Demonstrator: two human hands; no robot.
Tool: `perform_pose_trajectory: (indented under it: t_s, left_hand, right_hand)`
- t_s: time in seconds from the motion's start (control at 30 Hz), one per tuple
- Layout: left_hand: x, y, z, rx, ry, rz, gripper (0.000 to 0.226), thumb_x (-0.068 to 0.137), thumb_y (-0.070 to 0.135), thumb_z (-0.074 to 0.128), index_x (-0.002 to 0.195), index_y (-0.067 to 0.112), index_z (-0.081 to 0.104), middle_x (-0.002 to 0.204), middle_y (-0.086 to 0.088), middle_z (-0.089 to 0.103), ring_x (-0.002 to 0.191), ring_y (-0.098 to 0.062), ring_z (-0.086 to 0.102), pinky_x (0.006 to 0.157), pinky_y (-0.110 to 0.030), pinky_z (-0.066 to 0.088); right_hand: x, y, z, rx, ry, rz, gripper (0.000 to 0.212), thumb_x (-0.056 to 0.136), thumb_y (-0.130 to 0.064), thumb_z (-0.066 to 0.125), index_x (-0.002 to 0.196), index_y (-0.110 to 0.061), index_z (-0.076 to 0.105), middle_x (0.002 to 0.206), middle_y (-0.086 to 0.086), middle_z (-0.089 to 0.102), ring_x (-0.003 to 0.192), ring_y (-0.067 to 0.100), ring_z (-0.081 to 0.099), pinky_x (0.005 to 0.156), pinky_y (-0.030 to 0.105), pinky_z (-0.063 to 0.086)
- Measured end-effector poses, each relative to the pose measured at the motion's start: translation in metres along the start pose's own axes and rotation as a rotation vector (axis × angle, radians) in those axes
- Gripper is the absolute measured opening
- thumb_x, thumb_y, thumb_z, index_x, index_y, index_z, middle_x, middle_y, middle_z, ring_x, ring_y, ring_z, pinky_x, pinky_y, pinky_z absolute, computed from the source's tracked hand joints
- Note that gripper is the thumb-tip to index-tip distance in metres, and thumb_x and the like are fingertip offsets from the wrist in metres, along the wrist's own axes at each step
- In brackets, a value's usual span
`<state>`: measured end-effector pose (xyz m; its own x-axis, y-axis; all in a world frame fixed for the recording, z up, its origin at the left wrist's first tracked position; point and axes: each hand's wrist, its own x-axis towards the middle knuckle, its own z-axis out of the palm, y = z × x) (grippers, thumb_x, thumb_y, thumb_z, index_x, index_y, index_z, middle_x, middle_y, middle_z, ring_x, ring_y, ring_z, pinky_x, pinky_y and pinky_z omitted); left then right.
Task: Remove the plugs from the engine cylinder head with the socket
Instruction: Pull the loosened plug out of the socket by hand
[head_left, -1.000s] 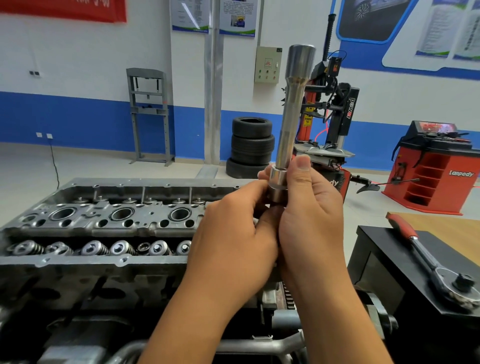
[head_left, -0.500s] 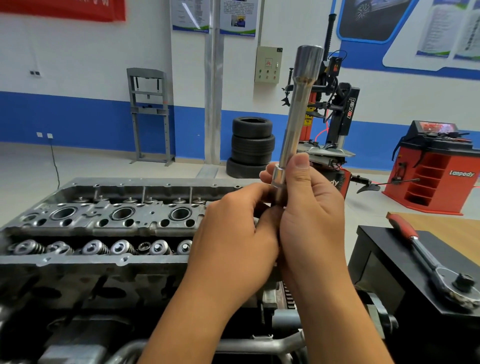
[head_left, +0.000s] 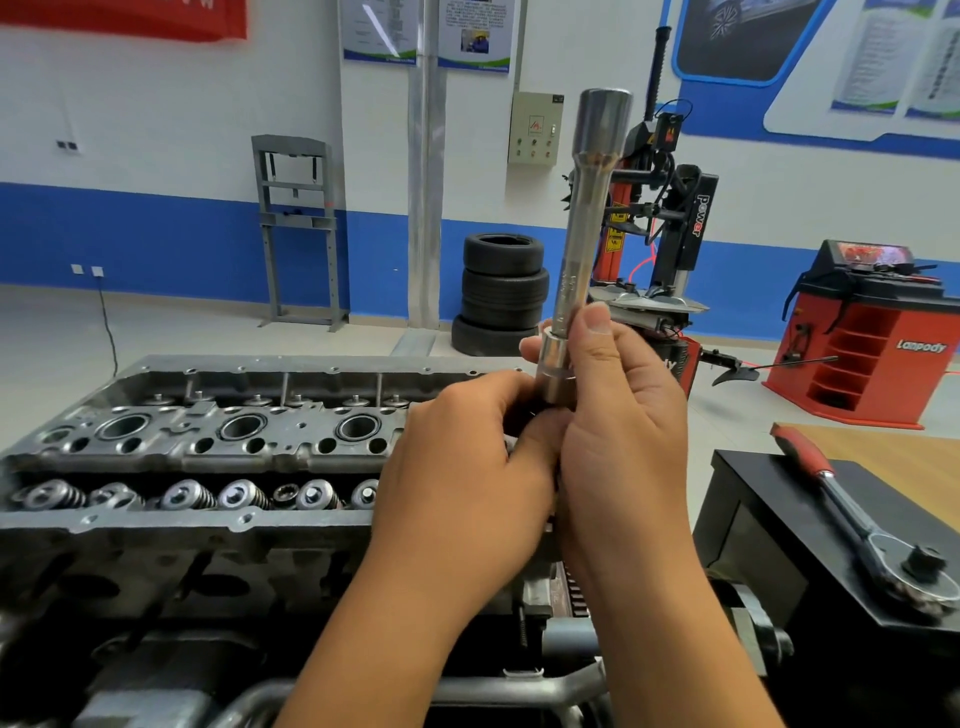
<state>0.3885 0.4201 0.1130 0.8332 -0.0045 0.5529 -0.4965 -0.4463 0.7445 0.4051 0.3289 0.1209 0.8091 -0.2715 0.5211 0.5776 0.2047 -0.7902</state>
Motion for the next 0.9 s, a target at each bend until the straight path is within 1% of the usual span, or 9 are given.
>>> perform_pose_trajectory:
  t_s: [0.1, 0.17, 0.23, 0.43, 0.53, 0.6, 0.73, 0.83, 0.9]
  left_hand:
    - [-0.0007, -0.0014, 0.0018, 0.066, 0.051, -0.021, 0.031, 0.081, 0.055, 0.056, 0.104, 0.045, 0.073, 0.091, 0.021, 0.075, 0.090, -0.007, 0.072, 0.078, -0.040, 0.060]
    - [-0.0013, -0.0014, 0.0029, 0.101, 0.067, -0.021, 0.032, 0.079, 0.056, 0.055, 0.104, 0.046, 0.072, 0.090, 0.020, 0.075, 0.090, -0.008, 0.072, 0.076, -0.039, 0.060]
    - [-0.0015, -0.0008, 0.0029, 0.099, 0.060, -0.009, 0.031, 0.082, 0.056, 0.053, 0.105, 0.047, 0.072, 0.090, 0.022, 0.075, 0.089, -0.007, 0.071, 0.075, -0.039, 0.060]
    - [-0.0018, 0.0001, 0.0003, 0.009, 0.018, 0.004, 0.029, 0.088, 0.051, 0.054, 0.108, 0.044, 0.074, 0.093, 0.024, 0.076, 0.091, -0.006, 0.073, 0.081, -0.041, 0.060]
    - [-0.0021, -0.0019, 0.0031, 0.034, 0.068, -0.012, 0.027, 0.081, 0.053, 0.058, 0.101, 0.042, 0.074, 0.090, 0.024, 0.075, 0.089, -0.004, 0.072, 0.079, -0.039, 0.060]
    - [-0.0017, -0.0032, 0.0043, 0.060, 0.100, -0.021, 0.025, 0.078, 0.053, 0.060, 0.096, 0.042, 0.073, 0.086, 0.024, 0.074, 0.084, -0.004, 0.071, 0.075, -0.038, 0.060]
    - [-0.0020, -0.0008, 0.0020, 0.014, 0.040, -0.017, 0.029, 0.082, 0.053, 0.057, 0.103, 0.044, 0.074, 0.089, 0.025, 0.075, 0.085, -0.004, 0.072, 0.076, -0.039, 0.060]
    - [-0.0018, 0.0000, 0.0009, -0.005, 0.051, -0.015, 0.029, 0.082, 0.052, 0.056, 0.101, 0.041, 0.075, 0.089, 0.025, 0.076, 0.085, -0.006, 0.073, 0.077, -0.039, 0.060]
    - [-0.0016, -0.0004, 0.0015, 0.011, 0.074, -0.019, 0.029, 0.081, 0.052, 0.057, 0.100, 0.040, 0.075, 0.088, 0.025, 0.076, 0.084, -0.006, 0.073, 0.076, -0.039, 0.060]
  right_hand:
    - [0.0000, -0.0006, -0.0008, 0.042, -0.003, 0.005, 0.032, 0.081, -0.050, 0.076, 0.091, -0.021, 0.066, 0.086, 0.012, 0.070, 0.069, 0.014, 0.060, 0.069, 0.043, 0.056]
    - [0.0002, 0.0009, -0.0017, 0.010, -0.006, -0.019, 0.038, 0.083, -0.050, 0.073, 0.095, -0.014, 0.067, 0.083, 0.007, 0.070, 0.067, 0.011, 0.060, 0.067, 0.034, 0.058]
    - [0.0004, 0.0020, -0.0018, -0.036, -0.002, -0.033, 0.041, 0.087, -0.053, 0.065, 0.094, -0.013, 0.068, 0.083, 0.004, 0.072, 0.070, 0.011, 0.062, 0.068, 0.033, 0.057]
    - [0.0001, 0.0017, -0.0003, -0.048, 0.017, -0.018, 0.043, 0.094, -0.054, 0.053, 0.085, -0.017, 0.072, 0.090, 0.018, 0.072, 0.078, 0.018, 0.064, 0.081, 0.055, 0.057]
    - [-0.0004, -0.0003, -0.0002, 0.013, 0.016, -0.001, 0.029, 0.085, -0.053, 0.070, 0.087, -0.024, 0.071, 0.093, 0.018, 0.072, 0.074, 0.015, 0.063, 0.073, 0.046, 0.058]
    - [-0.0003, 0.0009, -0.0016, 0.010, 0.017, -0.012, 0.033, 0.080, -0.049, 0.077, 0.091, -0.020, 0.067, 0.093, 0.015, 0.073, 0.070, 0.012, 0.063, 0.069, 0.038, 0.059]
    - [0.0000, 0.0027, -0.0025, -0.056, 0.004, -0.034, 0.040, 0.089, -0.054, 0.063, 0.091, -0.015, 0.070, 0.089, 0.011, 0.074, 0.072, 0.012, 0.065, 0.071, 0.034, 0.058]
    - [-0.0002, 0.0021, -0.0014, -0.045, -0.009, -0.024, 0.052, 0.095, -0.053, 0.053, 0.087, -0.004, 0.067, 0.090, 0.026, 0.066, 0.074, 0.018, 0.059, 0.071, 0.039, 0.052]
    - [-0.0002, 0.0013, -0.0001, -0.014, -0.014, -0.008, 0.046, 0.093, -0.053, 0.058, 0.086, -0.009, 0.068, 0.093, 0.027, 0.066, 0.074, 0.019, 0.059, 0.071, 0.041, 0.052]
